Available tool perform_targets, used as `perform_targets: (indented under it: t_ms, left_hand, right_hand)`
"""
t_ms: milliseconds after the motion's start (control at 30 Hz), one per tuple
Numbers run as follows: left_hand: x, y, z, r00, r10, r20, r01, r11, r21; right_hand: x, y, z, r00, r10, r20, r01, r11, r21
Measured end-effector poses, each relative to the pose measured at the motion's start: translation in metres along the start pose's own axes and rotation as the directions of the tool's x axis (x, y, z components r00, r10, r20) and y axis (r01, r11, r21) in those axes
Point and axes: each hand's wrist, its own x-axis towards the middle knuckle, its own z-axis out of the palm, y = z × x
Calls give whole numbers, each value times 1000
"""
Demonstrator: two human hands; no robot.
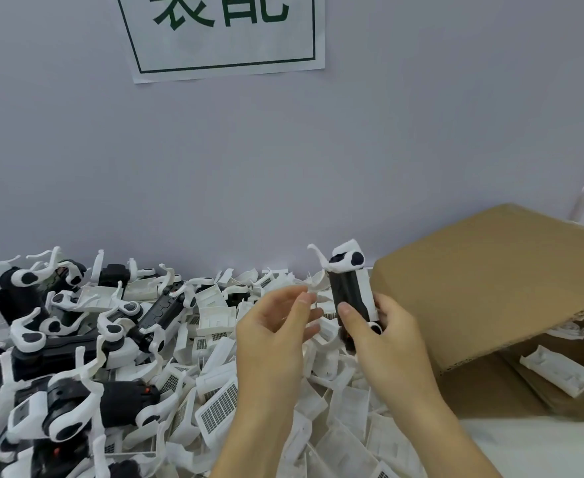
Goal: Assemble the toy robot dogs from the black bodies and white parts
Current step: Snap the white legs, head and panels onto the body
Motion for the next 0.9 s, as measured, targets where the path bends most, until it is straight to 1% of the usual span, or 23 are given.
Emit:
perform_targets:
  t_ms: [133,200,300,367,433,633,733,900]
  left_hand:
    - [2,-2,-6,992,93,-86,-80,986,144]
    - [1,-1,-7,994,75,-78,-65,990,124]
    - [0,1,-5,998,63,-9,-62,996,61]
    - [-1,3,-3,996,88,26,-88,996,17]
    - [-3,4,-1,993,116,34,-116,993,-9]
    - [-3,5,-1,988,148,48,-147,989,-8]
    - [-1,4,-2,986,163,46,-164,986,16]
    - [0,4,-4,985,164,44,-165,986,22]
  right_hand:
    - [4,3,-4,981,180,70,-190,963,190]
    - [5,3,-7,966,207,157,-247,921,301]
    - [4,2,-11,941,202,273,-305,857,416]
    - [3,2,-11,924,202,326,-340,825,452]
    - [4,3,-10,913,213,348,-365,806,465]
    - [4,4,-11,914,192,358,-350,822,450]
    - [4,3,-11,922,148,358,-300,857,418]
    - [3,7,-8,948,106,299,-227,885,407]
